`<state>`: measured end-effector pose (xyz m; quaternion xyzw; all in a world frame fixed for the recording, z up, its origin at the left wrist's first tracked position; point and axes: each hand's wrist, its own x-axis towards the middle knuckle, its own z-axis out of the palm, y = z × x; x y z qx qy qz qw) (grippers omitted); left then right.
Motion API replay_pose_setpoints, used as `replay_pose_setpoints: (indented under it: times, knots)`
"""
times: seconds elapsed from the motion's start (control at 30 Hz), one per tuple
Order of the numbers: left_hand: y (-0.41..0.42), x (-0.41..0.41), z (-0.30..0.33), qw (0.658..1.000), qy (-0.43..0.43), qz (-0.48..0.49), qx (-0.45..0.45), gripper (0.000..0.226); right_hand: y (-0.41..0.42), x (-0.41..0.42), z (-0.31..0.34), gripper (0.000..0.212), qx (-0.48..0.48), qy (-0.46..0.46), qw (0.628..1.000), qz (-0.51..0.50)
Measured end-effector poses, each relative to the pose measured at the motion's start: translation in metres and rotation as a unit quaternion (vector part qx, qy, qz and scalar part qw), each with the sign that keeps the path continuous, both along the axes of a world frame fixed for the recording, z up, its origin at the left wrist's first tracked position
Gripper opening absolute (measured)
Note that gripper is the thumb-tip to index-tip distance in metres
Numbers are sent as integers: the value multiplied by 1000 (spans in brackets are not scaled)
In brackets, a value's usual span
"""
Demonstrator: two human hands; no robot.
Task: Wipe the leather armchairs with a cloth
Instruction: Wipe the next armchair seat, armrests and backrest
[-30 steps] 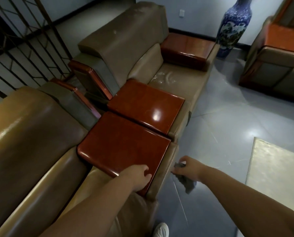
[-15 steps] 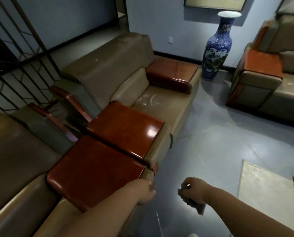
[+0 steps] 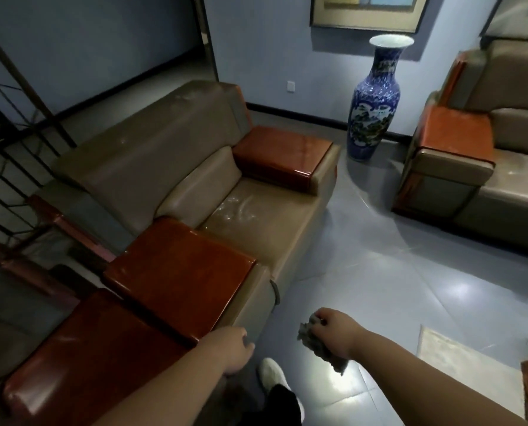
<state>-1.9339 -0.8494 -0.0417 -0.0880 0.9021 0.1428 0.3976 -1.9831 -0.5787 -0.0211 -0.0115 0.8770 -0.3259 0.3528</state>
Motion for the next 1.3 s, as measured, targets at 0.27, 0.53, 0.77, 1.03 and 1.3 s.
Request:
replay_pose_setpoints:
  times: [0.27, 0.53, 0.77, 1.03, 1.3]
  knots:
    - [23, -171, -22, 1000, -21, -3, 21, 62, 24, -138, 12, 11, 17, -2, 1000, 9]
    - [22, -302, -11, 999, -5, -4, 34, 50, 23, -279, 18, 16, 14, 10, 1000, -24]
    - [-1, -347, -41, 995, -34, 96, 8, 56, 22, -375, -28, 9, 29, -18, 998, 49]
    - [10, -341, -70, 966, -21, 259, -17, 40, -30, -475, -86, 14, 46, -54, 968, 242]
    - [9, -335, -108, 954, -18, 296, -43, 47, -110, -519, -149, 33, 83, -65, 937, 333]
